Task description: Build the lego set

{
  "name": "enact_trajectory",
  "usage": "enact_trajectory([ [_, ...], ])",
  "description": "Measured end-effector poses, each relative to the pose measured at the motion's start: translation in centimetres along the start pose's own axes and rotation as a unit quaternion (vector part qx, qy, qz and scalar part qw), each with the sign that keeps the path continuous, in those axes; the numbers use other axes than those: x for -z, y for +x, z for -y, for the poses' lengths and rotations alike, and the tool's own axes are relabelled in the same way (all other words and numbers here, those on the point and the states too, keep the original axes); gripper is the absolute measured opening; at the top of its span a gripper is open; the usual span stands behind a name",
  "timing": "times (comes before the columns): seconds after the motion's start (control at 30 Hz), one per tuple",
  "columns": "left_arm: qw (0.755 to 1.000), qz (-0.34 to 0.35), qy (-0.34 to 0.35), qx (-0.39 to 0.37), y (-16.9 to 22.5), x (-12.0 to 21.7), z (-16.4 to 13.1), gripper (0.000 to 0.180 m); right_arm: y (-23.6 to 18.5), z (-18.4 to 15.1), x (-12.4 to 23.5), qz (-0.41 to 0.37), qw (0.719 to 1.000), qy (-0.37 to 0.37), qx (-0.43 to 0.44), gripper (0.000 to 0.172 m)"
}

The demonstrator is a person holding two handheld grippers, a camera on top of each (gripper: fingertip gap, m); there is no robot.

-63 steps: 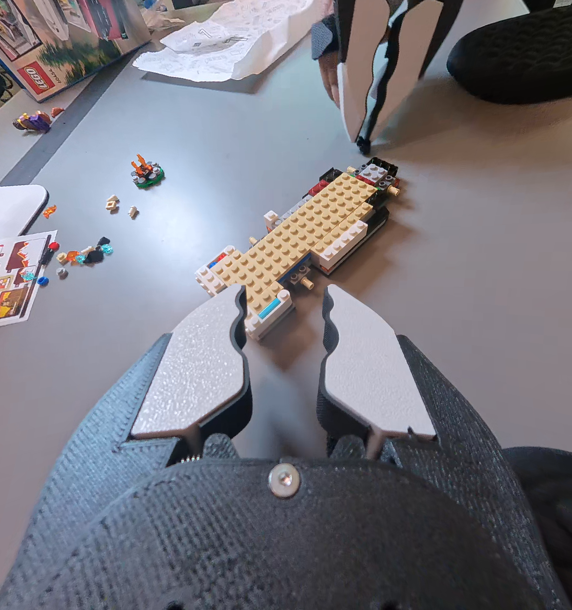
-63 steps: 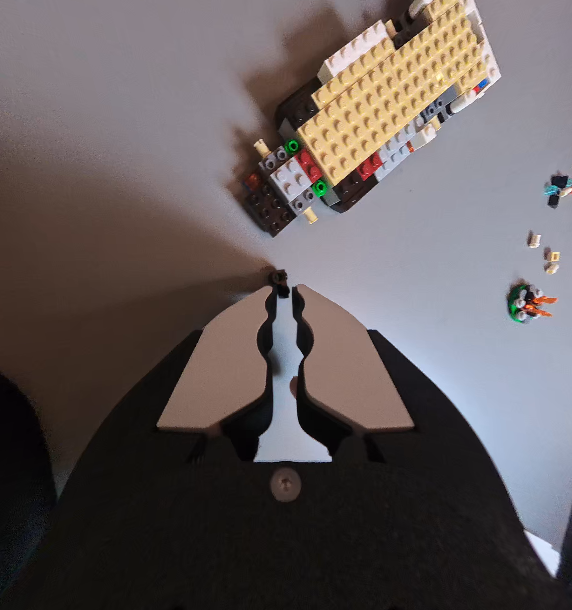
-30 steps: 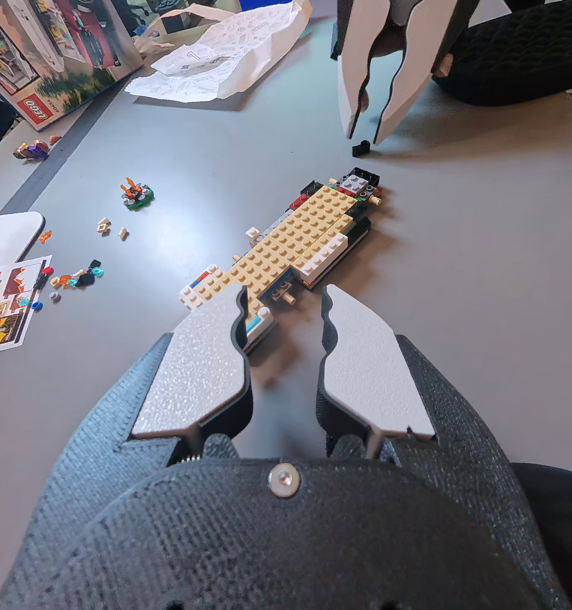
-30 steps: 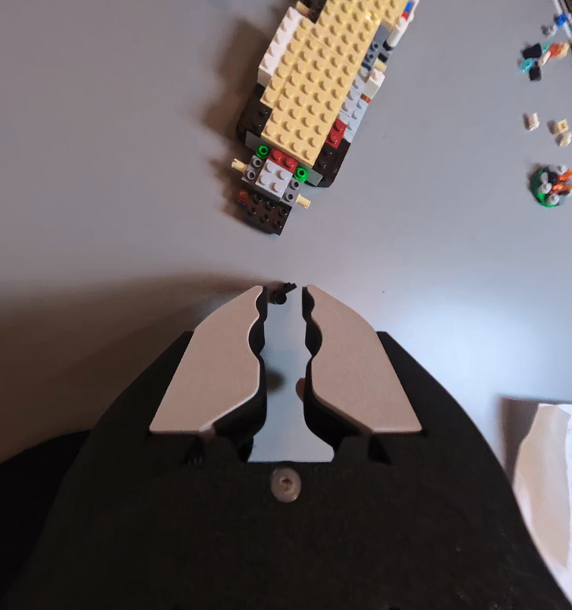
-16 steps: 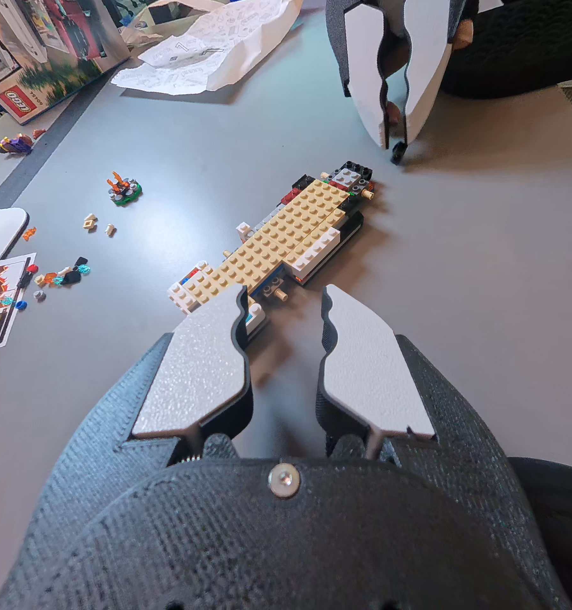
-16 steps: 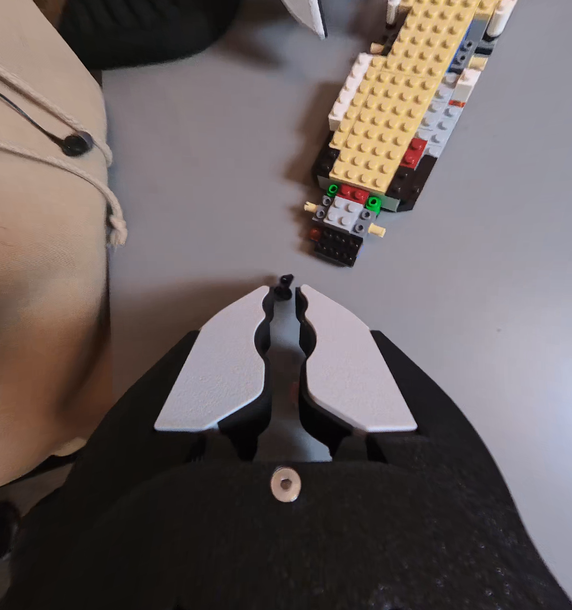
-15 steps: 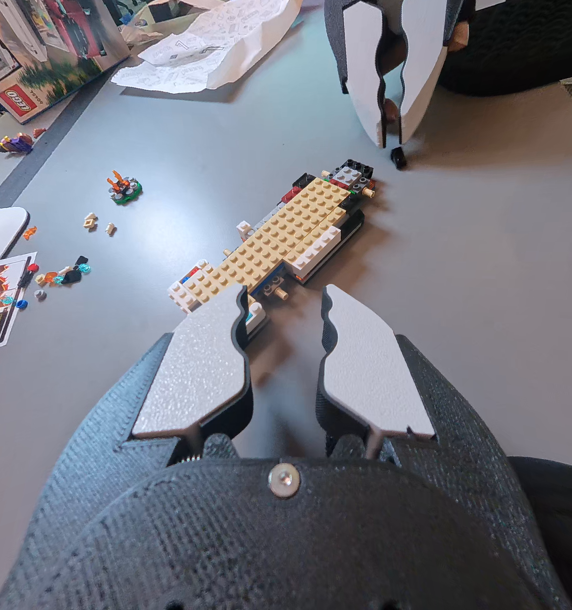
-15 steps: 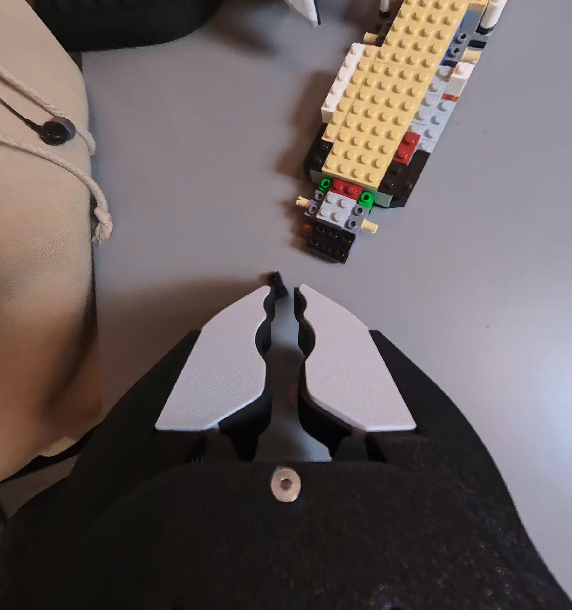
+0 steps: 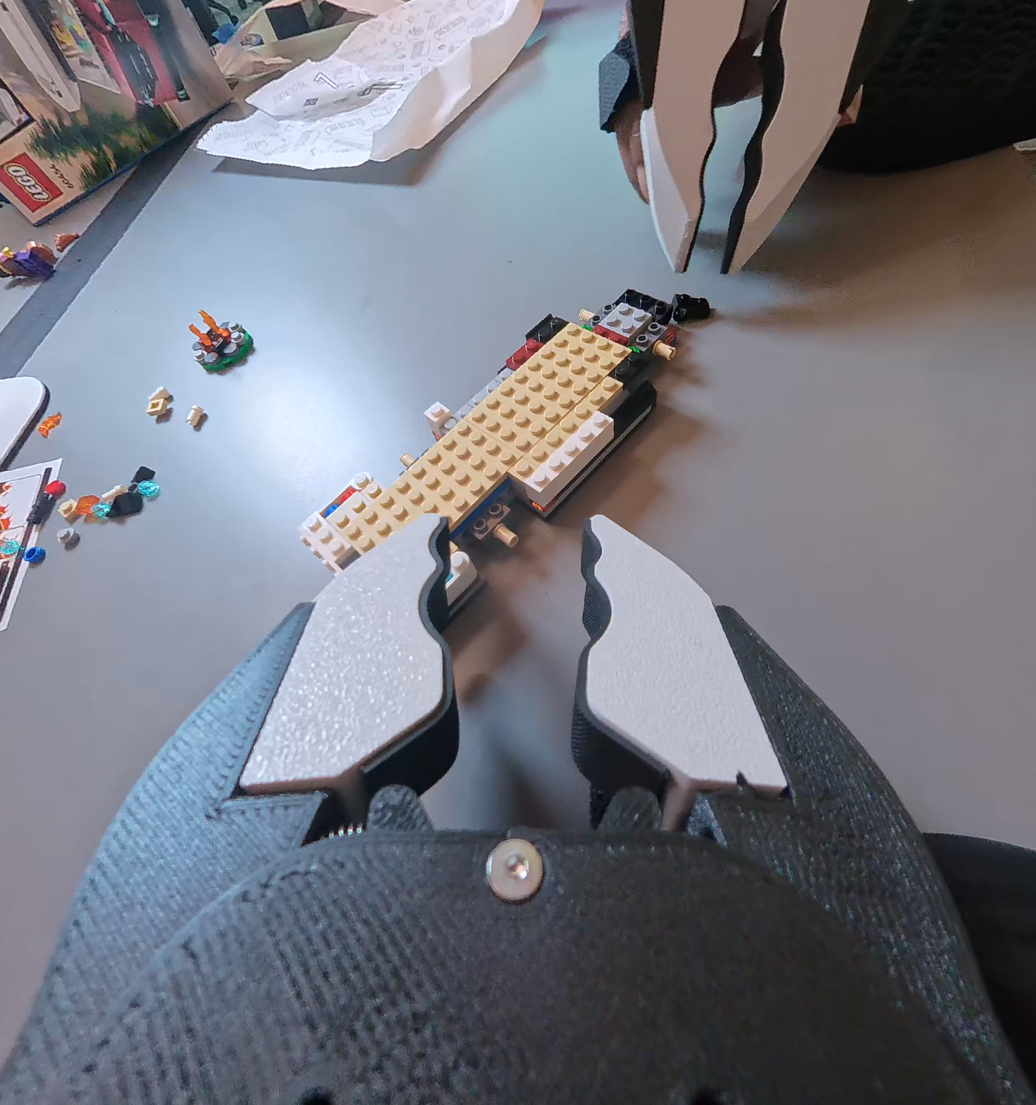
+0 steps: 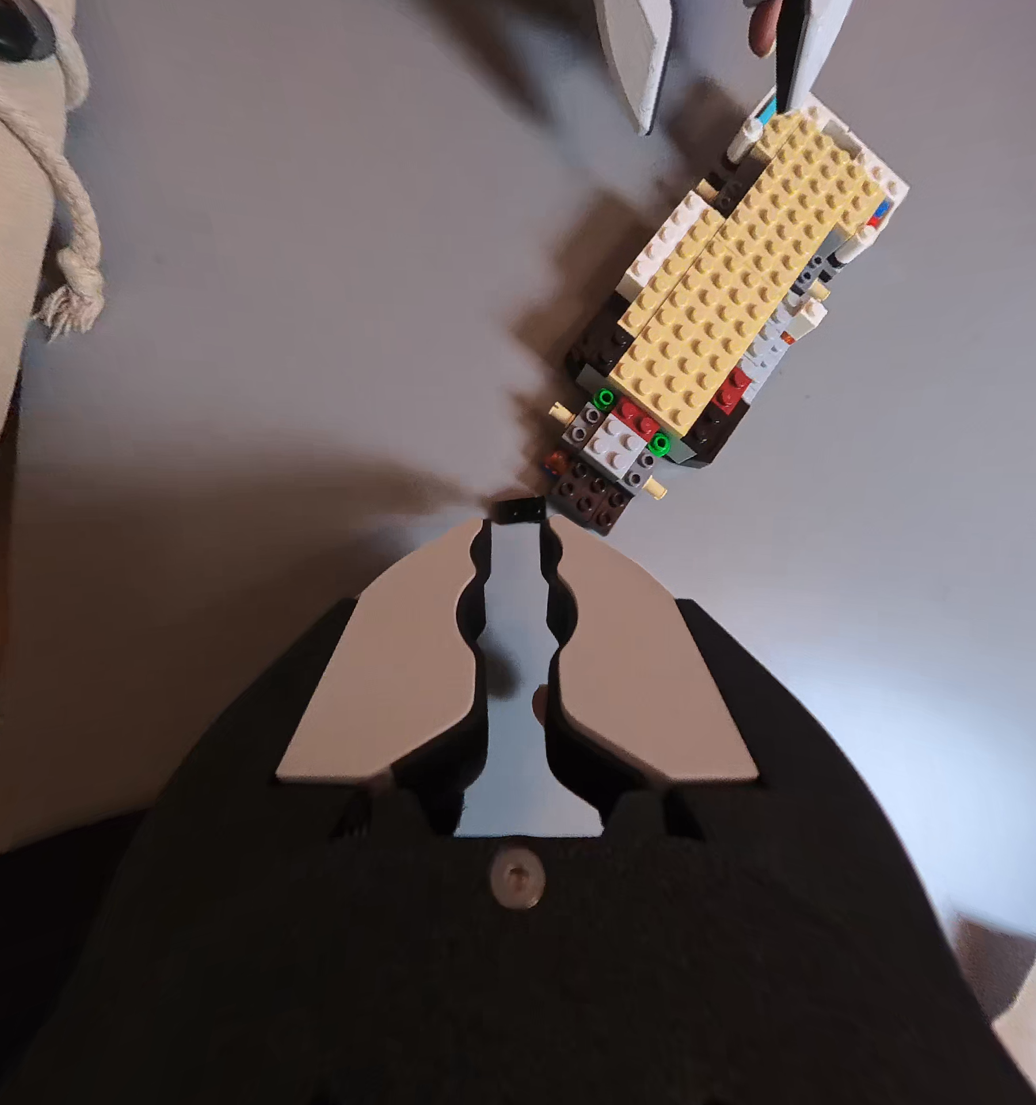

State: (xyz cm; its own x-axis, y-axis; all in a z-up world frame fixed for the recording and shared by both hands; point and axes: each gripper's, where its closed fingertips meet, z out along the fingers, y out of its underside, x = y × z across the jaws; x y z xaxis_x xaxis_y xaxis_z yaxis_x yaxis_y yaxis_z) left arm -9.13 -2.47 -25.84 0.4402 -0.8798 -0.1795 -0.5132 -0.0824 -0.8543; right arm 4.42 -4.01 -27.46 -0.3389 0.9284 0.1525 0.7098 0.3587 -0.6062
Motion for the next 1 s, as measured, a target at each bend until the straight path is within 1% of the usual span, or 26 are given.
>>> enact_trajectory([
  [0.1, 1.000, 0.004, 0.002, -0.005, 0.0, 0.2, 0.2, 0.042, 0.1, -0.5, -0.6, 0.031, 0.999, -0.012, -0.022, 0.018],
  [0.17, 1.000, 0.006, 0.003, -0.005, -0.1, 0.2, 0.3, 0.041, 0.2, -0.2, -0.6, 0.039, 0.999, -0.002, -0.033, 0.019],
  [0.23, 1.000, 0.005, 0.004, -0.003, -0.1, 0.2, 0.2, 0.041, 0.0, -0.3, -0.7, 0.045, 0.998, -0.008, -0.038, 0.018],
  [0.33, 1.000, 0.003, 0.000, -0.004, 0.0, 0.1, 0.0, 0.041, -0.4, -0.5, -0.7, 0.038, 0.999, -0.020, -0.030, 0.013],
  [0.47, 1.000, 0.002, -0.001, -0.006, 0.1, 0.1, 0.0, 0.041, -1.3, -0.7, -0.5, 0.036, 0.999, -0.032, -0.015, 0.011],
  [0.53, 1.000, 0.001, 0.000, -0.005, 0.1, 0.2, 0.0, 0.041, -1.4, -0.5, -0.3, 0.033, 0.999, -0.027, -0.012, 0.008],
  [0.67, 1.000, 0.000, -0.002, -0.008, 0.2, 0.1, -0.1, 0.041, -0.4, -0.5, -0.4, 0.018, 0.999, -0.026, -0.010, 0.013],
  [0.73, 1.000, -0.001, -0.003, -0.008, 0.3, 0.0, -0.1, 0.041, -0.4, -0.3, -0.7, 0.025, 0.999, -0.025, -0.005, 0.014],
  [0.83, 1.000, 0.000, -0.003, -0.009, 0.3, 0.0, -0.1, 0.041, -0.6, -0.2, -1.1, 0.034, 0.999, -0.034, 0.006, 0.013],
  [0.9, 1.000, 0.001, -0.002, -0.011, 0.3, 0.1, 0.0, 0.041, -1.0, -0.3, -1.0, 0.040, 0.998, -0.043, 0.009, 0.009],
  [1.0, 1.000, 0.001, 0.002, -0.010, 0.2, 0.1, 0.1, 0.041, -1.0, -0.2, -0.7, 0.031, 0.999, -0.038, 0.005, 0.014],
])
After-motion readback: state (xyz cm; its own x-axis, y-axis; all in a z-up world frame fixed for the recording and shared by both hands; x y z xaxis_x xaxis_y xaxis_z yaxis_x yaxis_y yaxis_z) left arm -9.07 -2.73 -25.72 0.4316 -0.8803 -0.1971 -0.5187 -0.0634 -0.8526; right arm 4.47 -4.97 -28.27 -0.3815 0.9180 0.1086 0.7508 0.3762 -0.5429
